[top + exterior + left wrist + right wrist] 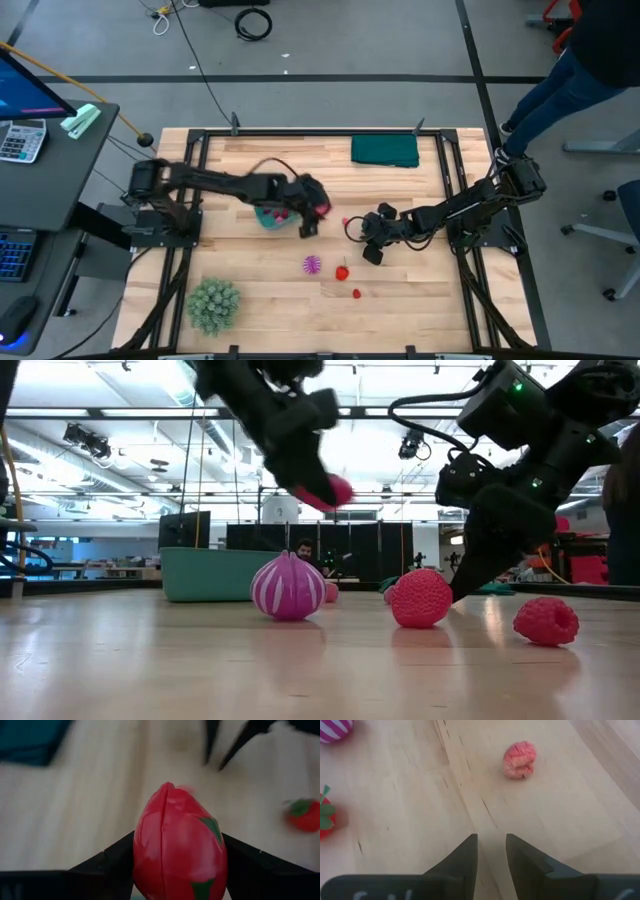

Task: Pick and placing Produce into tupperware
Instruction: Put the red dragon fruit into the blue bin, then put the pink peach into the blue bin

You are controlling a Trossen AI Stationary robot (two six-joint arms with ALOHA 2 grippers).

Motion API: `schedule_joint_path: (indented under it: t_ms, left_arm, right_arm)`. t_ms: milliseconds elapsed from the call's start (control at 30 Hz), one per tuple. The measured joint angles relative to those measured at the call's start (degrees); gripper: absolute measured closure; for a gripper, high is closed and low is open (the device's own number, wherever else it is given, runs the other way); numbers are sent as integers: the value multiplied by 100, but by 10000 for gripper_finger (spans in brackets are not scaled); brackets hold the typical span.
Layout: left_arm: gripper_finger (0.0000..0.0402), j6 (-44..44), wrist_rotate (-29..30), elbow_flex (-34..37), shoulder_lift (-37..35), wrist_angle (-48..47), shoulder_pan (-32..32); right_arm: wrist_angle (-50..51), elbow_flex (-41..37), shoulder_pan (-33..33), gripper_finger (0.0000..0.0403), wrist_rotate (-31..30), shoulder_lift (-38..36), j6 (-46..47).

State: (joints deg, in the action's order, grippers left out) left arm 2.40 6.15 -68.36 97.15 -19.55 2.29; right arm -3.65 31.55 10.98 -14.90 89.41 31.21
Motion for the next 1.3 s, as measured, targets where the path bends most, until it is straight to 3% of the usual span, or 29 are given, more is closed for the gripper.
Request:
schedule_joint_path:
  t_ms: [167,333,600,733,1067,1300]
  left_arm:
    - [163,265,202,-8,-542,-1204,373]
    - [157,628,243,188,-626,-2186,604]
    - [156,1199,239,1606,-617,-992,661]
    - [162,1224,226,1959,-617,-618,659]
    - [126,1173,134,1939,-617,-400,648]
    - [133,1158,-255,1149,-617,-657,638]
  right_arm:
    - [82,1,0,293,0,0,52]
    - [157,2,0,293,-2,-2,75]
    - [189,2,0,293,-8,-2,75]
    - [185,2,0,293,-8,-2,70]
    - [180,2,0,293,-8,-2,70]
    - [180,2,0,293,-8,-2,65]
